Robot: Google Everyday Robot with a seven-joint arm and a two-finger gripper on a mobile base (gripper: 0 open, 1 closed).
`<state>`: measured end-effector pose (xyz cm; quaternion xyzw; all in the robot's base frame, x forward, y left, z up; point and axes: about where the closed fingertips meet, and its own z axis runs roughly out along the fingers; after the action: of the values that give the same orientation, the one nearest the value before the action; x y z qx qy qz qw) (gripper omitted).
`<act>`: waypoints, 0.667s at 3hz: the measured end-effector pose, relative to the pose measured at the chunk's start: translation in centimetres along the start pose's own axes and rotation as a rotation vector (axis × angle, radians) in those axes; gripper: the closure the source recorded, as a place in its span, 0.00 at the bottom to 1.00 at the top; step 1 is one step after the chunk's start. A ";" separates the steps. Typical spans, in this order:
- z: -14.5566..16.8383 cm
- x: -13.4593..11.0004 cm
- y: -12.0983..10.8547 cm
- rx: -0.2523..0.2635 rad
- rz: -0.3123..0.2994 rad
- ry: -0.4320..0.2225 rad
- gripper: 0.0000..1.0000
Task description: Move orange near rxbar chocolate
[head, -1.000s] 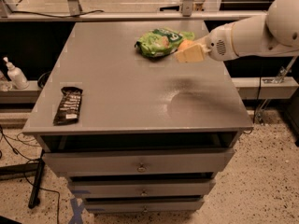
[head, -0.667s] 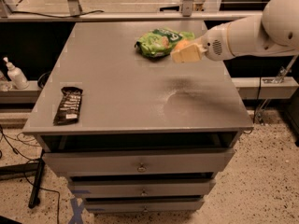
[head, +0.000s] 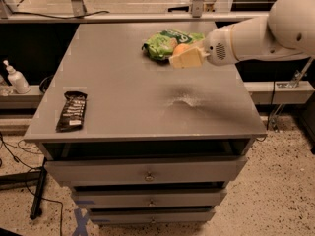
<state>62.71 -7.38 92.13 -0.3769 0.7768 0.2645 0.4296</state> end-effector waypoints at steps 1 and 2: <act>1.7 -1.0 5.5 -0.084 -0.046 -0.002 1.00; 3.7 -0.9 10.7 -0.151 -0.102 0.010 1.00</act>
Offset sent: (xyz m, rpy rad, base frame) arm -0.1114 0.1467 -0.0147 -0.0210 -0.0215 0.2912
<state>56.02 1.85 92.02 -0.4487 0.7365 0.2982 0.4090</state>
